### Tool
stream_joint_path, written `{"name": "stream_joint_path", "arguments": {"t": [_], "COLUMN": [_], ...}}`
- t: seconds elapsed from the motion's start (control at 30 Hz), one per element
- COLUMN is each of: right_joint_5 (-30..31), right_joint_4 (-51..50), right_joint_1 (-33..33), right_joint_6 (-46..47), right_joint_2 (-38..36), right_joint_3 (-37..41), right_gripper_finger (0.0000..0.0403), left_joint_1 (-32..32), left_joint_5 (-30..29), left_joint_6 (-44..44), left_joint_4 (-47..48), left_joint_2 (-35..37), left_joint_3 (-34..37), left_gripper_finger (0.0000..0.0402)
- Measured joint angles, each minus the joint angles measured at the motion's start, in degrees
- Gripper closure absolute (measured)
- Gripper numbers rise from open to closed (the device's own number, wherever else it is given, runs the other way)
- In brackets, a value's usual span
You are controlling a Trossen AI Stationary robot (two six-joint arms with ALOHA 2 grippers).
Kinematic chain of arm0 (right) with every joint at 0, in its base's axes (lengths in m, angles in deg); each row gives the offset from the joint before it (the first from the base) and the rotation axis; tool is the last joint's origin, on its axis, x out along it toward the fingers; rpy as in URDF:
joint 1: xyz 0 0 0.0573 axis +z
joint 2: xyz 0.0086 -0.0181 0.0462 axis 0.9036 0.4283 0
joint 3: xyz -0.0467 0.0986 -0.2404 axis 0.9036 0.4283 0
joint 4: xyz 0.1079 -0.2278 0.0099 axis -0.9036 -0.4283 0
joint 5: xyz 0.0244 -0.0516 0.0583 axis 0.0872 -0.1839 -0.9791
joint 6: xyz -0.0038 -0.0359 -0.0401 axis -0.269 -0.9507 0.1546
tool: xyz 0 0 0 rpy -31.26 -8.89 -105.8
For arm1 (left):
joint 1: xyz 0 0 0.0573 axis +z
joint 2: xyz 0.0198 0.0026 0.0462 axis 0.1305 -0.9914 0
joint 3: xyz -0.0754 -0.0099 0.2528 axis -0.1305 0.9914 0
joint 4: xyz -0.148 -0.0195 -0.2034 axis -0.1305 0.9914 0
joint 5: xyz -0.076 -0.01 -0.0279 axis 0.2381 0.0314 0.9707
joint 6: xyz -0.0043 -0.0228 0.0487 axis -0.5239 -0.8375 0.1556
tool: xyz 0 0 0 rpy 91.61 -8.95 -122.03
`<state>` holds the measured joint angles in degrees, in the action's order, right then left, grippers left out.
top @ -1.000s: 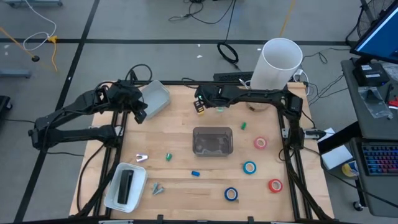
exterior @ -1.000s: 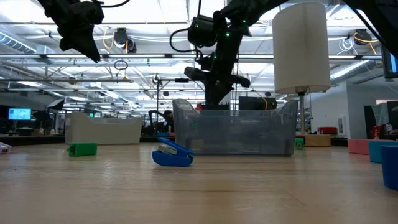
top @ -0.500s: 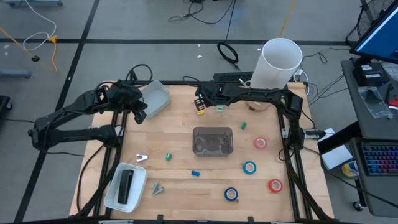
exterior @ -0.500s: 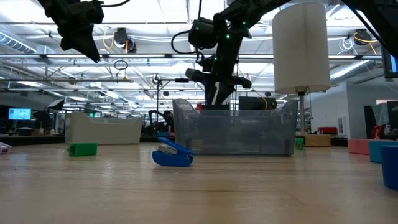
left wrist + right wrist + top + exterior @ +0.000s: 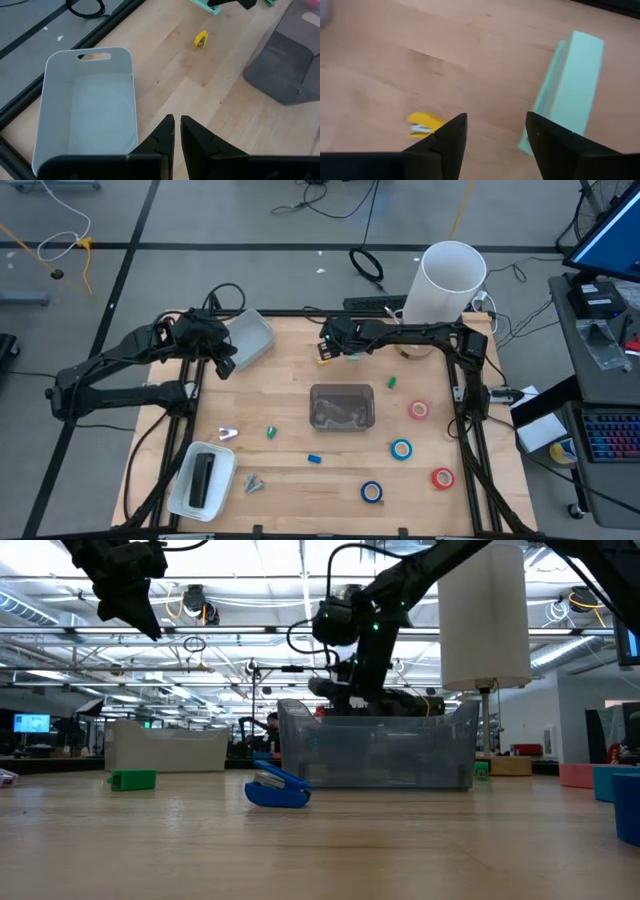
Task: Pick and place Stapler, Stapler remover, tape
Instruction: Put the large light green stapler into the white bin
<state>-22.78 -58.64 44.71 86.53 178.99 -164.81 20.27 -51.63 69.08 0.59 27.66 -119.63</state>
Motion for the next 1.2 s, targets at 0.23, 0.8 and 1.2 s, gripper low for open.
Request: {"name": "stream_joint_path", "arguments": {"t": [0.23, 0.8, 1.2], "right_joint_5": [-0.1, 0.0, 0.0], "right_joint_4": [1.8, 3.8, 4.3], "right_joint_1": [-0.7, -0.7, -0.7], "right_joint_6": [-0.8, -5.6, -6.3], "right_joint_2": [0.0, -2.4, -2.4], "right_joint_3": [0.3, 0.3, 0.3], "right_gripper_finger": [0.0205, 0.0206, 0.0206], "left_joint_1": [0.0, 0.0, 0.0], "left_joint_5": [0.0, 0.0, 0.0], "left_joint_6": [-0.1, -0.2, -0.6], "left_joint_4": [0.1, 1.2, 1.1], "left_joint_2": [0.0, 0.0, 0.0], "left_joint_3": [0.0, 0.0, 0.0], "left_gripper_finger": [0.0371, 0.0371, 0.0371]}}
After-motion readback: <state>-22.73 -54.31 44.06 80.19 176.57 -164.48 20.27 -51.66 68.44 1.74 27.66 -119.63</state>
